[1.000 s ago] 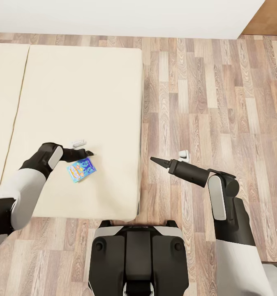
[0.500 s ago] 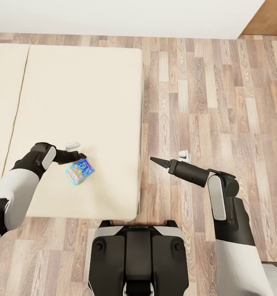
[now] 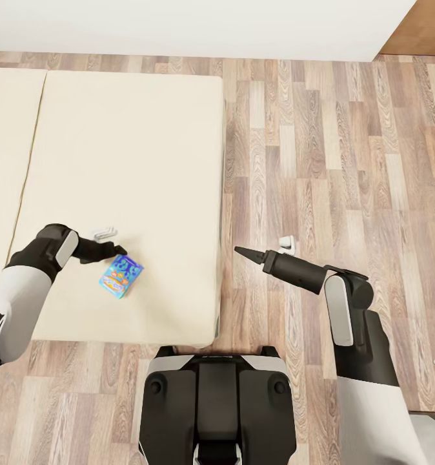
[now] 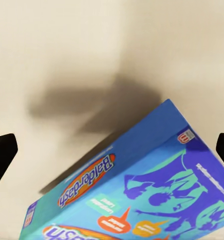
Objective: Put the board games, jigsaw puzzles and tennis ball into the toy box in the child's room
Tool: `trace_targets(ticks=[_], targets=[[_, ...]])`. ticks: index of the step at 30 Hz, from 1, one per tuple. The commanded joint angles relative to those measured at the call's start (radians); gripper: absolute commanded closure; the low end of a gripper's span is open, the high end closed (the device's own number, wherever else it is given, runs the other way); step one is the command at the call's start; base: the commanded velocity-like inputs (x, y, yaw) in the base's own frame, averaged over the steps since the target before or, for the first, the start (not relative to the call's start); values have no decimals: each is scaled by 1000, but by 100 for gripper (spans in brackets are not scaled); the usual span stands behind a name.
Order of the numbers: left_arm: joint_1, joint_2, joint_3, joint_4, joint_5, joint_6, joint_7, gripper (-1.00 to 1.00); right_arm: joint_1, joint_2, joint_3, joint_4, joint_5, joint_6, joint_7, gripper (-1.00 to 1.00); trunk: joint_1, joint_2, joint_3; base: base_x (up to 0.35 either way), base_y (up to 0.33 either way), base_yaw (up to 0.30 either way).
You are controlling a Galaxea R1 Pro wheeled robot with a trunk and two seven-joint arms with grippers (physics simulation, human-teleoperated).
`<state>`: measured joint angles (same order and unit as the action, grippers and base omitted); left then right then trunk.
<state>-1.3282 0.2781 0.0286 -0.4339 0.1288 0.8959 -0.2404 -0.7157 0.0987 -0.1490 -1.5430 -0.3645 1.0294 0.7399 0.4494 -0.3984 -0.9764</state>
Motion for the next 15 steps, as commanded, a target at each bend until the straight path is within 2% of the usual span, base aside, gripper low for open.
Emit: trace_targets(ticks=[1,15], targets=[[0,0,3,0,6,11,1,-100,-1,2,-3,0,6,4,8,-100,1,-2,-1,0,0,0],[0,-7,-1,9,8,19,-3,-100,-1,2,-3,0,6,5,7,-100,1,-2,-1,0,0,0]])
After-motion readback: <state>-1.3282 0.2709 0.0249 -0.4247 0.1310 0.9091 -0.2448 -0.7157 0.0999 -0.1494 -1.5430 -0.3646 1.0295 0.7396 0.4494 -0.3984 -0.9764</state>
